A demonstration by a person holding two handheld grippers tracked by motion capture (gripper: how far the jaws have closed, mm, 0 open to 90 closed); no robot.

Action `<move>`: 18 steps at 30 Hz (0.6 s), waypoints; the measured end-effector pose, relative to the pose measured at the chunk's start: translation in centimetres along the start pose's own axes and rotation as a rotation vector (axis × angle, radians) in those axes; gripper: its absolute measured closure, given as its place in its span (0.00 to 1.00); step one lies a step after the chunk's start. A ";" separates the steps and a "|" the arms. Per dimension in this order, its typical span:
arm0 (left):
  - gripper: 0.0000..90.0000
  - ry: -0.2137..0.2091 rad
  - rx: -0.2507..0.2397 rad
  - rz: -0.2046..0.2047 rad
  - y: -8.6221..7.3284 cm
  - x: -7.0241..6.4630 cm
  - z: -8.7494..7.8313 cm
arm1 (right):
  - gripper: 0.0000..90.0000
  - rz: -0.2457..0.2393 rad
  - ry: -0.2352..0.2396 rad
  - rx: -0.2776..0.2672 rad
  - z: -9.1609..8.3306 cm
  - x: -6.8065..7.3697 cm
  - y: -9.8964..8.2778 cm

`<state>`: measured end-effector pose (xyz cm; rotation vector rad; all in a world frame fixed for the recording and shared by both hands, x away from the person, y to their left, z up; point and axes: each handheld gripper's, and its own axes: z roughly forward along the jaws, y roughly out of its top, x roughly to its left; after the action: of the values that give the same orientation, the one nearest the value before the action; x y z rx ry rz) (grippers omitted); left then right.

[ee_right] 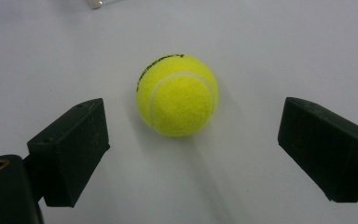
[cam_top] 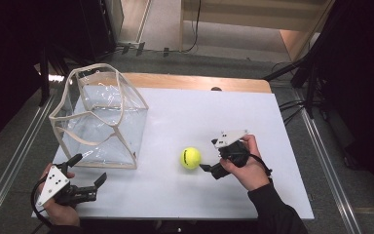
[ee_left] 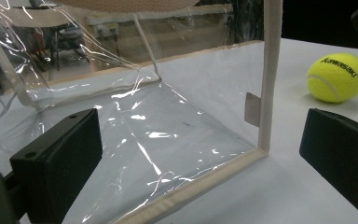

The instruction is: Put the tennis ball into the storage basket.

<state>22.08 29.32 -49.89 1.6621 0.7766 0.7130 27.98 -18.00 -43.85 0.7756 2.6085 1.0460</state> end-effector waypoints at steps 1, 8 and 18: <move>0.00 0.000 -0.001 -0.001 0.0 0.0 0.0 | 0.08 -0.003 -0.005 0.006 0.1 0.0 0.1; 0.00 -0.001 -0.002 -0.001 0.0 0.0 0.0 | 0.08 -0.027 0.012 0.059 0.8 0.2 0.8; 0.00 -0.003 -0.003 0.000 0.0 0.0 0.0 | 0.08 -0.052 0.041 0.124 3.0 0.6 1.4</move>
<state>22.12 29.33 -49.88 1.6600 0.7736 0.7112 29.22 -15.11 -45.09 0.7163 2.7347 0.9021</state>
